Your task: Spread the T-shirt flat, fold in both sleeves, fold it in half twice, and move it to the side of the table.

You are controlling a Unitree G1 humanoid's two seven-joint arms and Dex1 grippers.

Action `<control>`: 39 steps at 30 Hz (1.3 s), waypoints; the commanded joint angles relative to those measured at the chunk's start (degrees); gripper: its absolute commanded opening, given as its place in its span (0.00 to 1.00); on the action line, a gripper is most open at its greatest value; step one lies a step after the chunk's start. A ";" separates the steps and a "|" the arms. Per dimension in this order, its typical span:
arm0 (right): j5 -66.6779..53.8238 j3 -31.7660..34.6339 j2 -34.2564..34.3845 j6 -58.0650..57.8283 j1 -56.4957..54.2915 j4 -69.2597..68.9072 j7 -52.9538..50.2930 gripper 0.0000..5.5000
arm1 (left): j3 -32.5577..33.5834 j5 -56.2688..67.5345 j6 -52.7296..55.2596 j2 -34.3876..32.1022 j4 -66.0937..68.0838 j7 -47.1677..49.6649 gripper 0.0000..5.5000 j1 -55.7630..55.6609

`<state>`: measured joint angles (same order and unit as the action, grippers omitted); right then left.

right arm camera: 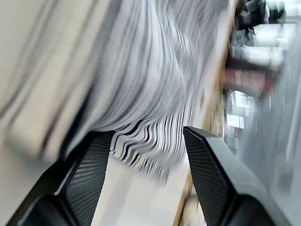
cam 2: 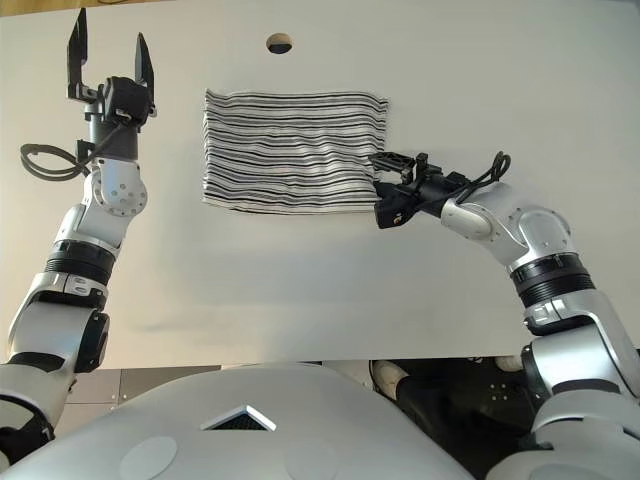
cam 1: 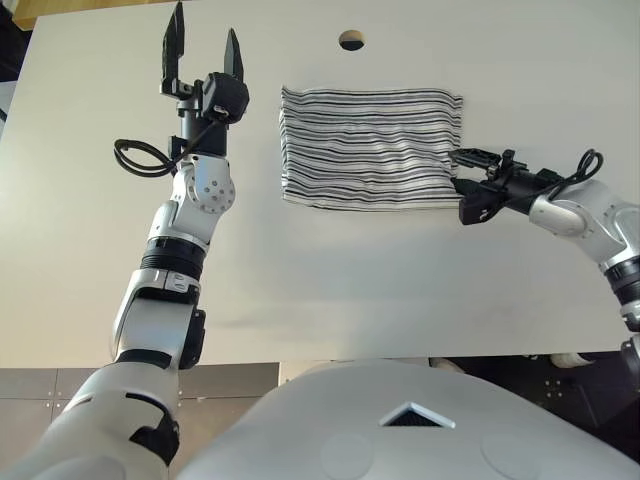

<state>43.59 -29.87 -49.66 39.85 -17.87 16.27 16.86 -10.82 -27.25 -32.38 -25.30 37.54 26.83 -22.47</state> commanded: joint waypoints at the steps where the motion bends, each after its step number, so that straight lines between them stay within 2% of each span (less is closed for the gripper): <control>1: -5.18 -2.87 -4.79 3.62 8.80 -16.43 10.63 0.51 | 1.81 0.35 1.94 -1.03 -2.71 -1.80 0.59 3.17; 5: -2.79 -8.55 3.01 3.88 8.00 -20.88 16.09 0.51 | 3.66 0.73 2.51 -1.57 -5.56 -2.78 0.59 5.04; 9: 5.34 -18.73 22.35 3.86 2.38 -10.76 12.58 0.51 | 5.38 1.47 2.54 -1.53 -6.30 -3.00 0.59 5.70; 10: 5.49 -19.95 25.90 3.95 1.87 -9.47 11.12 0.51 | 5.72 1.69 2.47 -1.56 -6.31 -3.06 0.59 5.87; 12: -1.04 -19.53 28.48 4.17 3.08 -12.68 10.79 0.51 | 6.16 2.21 2.20 -1.60 -6.09 -3.44 0.59 6.07; 17: -18.07 -9.60 21.76 1.66 5.88 -23.50 12.78 0.51 | 6.83 3.18 1.60 -0.72 -6.00 -4.52 0.59 6.21; 22: -15.53 -1.17 19.51 0.12 2.69 -18.58 9.67 0.51 | 7.47 4.20 0.98 -0.36 -7.71 -5.58 0.59 6.49; 27: -0.95 -6.43 20.99 0.61 -0.90 -0.31 3.59 0.51 | 7.74 4.54 1.03 0.05 -8.76 -6.61 0.59 6.71; 30: 3.47 -8.34 20.14 1.43 -0.72 5.61 0.16 0.51 | 7.53 4.40 1.05 0.43 -8.19 -6.97 0.59 6.32; 35: -2.42 -2.64 11.35 2.04 6.51 -1.72 0.49 0.51 | 7.37 3.96 0.86 -0.15 -5.81 -7.47 0.59 6.00; 39: -6.58 0.35 7.99 0.43 12.57 -9.38 2.55 0.51 | 6.99 3.48 -0.57 -0.99 -6.02 -8.15 0.59 7.37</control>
<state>36.89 -29.98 -39.96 41.59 -7.65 8.35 17.00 -3.75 -23.34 -32.17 -25.26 31.43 19.91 -15.93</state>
